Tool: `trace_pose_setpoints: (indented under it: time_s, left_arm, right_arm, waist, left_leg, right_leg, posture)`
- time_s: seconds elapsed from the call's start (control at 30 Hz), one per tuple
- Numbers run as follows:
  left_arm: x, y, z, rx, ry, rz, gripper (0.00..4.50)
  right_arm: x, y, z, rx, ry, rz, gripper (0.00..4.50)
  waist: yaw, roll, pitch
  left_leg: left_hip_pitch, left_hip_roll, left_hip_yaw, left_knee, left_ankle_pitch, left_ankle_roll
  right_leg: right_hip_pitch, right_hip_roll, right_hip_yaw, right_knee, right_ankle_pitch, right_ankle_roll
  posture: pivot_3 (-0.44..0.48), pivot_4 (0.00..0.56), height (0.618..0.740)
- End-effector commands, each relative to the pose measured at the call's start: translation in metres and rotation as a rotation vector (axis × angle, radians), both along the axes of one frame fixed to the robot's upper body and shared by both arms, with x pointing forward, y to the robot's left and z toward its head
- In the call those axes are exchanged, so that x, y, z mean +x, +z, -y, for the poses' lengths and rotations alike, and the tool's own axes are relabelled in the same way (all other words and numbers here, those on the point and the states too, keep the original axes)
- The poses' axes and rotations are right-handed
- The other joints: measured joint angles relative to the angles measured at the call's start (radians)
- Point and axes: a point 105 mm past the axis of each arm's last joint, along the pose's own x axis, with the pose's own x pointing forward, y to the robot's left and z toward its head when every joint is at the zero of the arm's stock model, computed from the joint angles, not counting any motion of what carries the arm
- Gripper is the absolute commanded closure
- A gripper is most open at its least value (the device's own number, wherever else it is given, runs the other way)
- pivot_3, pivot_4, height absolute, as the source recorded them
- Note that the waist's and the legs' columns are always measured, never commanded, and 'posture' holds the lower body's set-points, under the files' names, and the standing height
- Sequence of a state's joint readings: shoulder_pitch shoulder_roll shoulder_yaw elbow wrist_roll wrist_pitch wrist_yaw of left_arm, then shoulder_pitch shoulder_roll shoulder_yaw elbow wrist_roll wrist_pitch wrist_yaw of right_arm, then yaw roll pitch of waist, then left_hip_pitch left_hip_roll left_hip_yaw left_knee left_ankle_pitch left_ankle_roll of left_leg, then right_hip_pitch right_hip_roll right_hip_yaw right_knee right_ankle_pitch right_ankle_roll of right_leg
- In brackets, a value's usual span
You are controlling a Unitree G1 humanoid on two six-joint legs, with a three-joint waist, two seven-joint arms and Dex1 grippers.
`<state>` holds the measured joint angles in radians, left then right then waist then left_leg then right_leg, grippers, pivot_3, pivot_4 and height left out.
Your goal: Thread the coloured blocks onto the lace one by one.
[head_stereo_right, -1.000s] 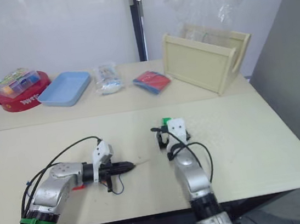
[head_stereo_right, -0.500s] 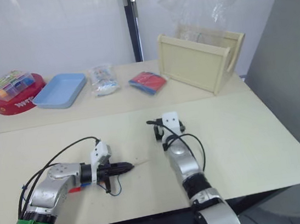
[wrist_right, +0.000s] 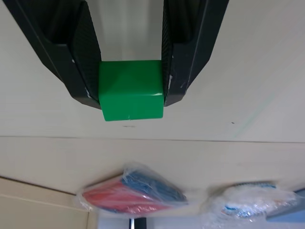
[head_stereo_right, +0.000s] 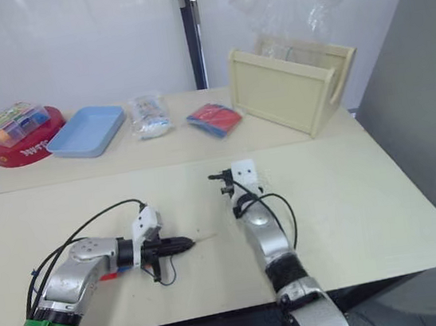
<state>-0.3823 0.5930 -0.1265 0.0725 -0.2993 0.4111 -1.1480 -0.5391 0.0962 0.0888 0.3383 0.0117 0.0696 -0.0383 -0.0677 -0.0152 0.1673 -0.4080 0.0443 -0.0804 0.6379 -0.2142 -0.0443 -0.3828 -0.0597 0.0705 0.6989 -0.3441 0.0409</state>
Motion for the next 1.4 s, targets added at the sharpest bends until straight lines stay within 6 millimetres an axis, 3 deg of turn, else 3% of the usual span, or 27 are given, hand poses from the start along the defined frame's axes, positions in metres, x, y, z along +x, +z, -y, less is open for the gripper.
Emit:
trace_pose_setpoints:
  time_s: [0.03,0.2,0.3,0.4,0.57,0.73,0.8,1.03,1.27,1.4]
  left_arm:
    - [-0.001,0.009,0.002,-0.012,-0.02,0.045,4.5]
    - [-0.002,0.01,0.004,-0.014,-0.032,0.047,4.5]
    - [-0.002,0.011,0.003,-0.006,-0.047,0.044,4.5]
    - [-0.004,0.011,0.002,0.003,-0.062,0.034,4.5]
    - [-0.006,0.011,0.001,0.014,-0.08,0.024,4.5]
    - [-0.006,0.012,0.002,0.013,-0.088,0.025,4.5]
    - [-0.006,0.01,0.003,0.022,-0.096,0.041,4.5]
    - [-0.009,0.006,0.001,0.044,-0.136,0.072,4.5]
    - [-0.012,0.004,0.004,0.057,-0.19,0.073,4.5]
    - [-0.018,0.003,0.007,0.057,-0.234,0.061,4.5]
  right_arm:
    - [-0.032,0.018,0.0,0.004,0.039,0.061,3.32]
    - [-0.088,0.014,0.01,-0.045,0.079,0.042,3.32]
    - [-0.121,0.001,0.008,-0.08,0.119,-0.009,3.32]
    - [-0.135,-0.016,0.005,-0.075,0.112,-0.091,3.32]
    - [-0.138,-0.045,0.008,-0.017,0.067,-0.225,3.32]
    - [-0.136,-0.049,0.005,0.029,0.071,-0.245,3.32]
    - [-0.135,-0.047,0.006,0.046,0.085,-0.232,2.31]
    - [-0.137,-0.011,0.02,-0.052,0.261,-0.142,0.02]
    - [-0.135,0.006,0.034,-0.323,0.641,-0.183,0.02]
    - [-0.132,-0.001,0.042,-0.557,0.987,-0.303,0.02]
  waist:
    - [0.0,0.0,0.0]
    - [0.005,0.0,0.0]
    - [0.004,0.0,0.0]
    - [0.0,0.0,0.0]
    - [0.006,0.0,0.0]
    - [0.012,-0.002,-0.001]
    - [0.013,-0.002,-0.001]
    - [0.022,-0.002,-0.001]
    - [0.022,-0.002,-0.001]
    - [0.024,-0.001,0.0]
  left_leg:
    - [-0.001,0.0,0.0,0.0,0.0,0.0]
    - [-0.006,0.0,0.0,0.0,0.001,-0.002]
    - [-0.006,0.0,0.0,0.0,0.001,-0.002]
    - [-0.005,0.001,0.0,0.0,0.001,-0.002]
    - [-0.005,0.0,0.0,0.0,0.001,-0.002]
    - [-0.004,0.0,0.0,0.0,0.001,-0.002]
    - [-0.004,0.0,0.0,0.0,0.001,-0.002]
    - [-0.005,0.0,0.001,0.0,0.001,-0.002]
    - [-0.005,0.0,0.0,0.002,0.001,-0.002]
    - [-0.005,-0.001,0.001,0.004,0.001,-0.001]
  right_leg:
    - [-0.001,0.0,0.0,0.001,0.0,0.0]
    - [-0.004,0.0,0.0,0.0,0.0,0.0]
    - [-0.004,0.0,0.0,-0.005,0.0,0.0]
    - [-0.004,0.001,0.0,-0.005,0.0,0.0]
    - [-0.004,0.001,0.0,-0.005,0.0,0.0]
    - [-0.003,0.0,0.0,-0.006,0.0,0.0]
    - [-0.003,0.0,0.0,-0.006,0.0,0.0]
    - [-0.003,0.0,0.0,-0.006,0.0,0.0]
    - [-0.003,0.001,0.0,-0.006,0.0,0.0]
    - [-0.001,0.0,0.0,-0.006,0.0,0.0]
  posture:
    - [0.0,0.15,0.74]
    - [0.0,0.15,0.74]
    - [0.0,0.15,0.74]
    - [0.0,0.15,0.74]
    - [0.0,0.15,0.74]
    - [0.0,0.15,0.74]
    - [0.0,0.15,0.74]
    - [0.0,0.15,0.74]
    - [0.0,0.15,0.74]
    - [0.0,0.15,0.74]
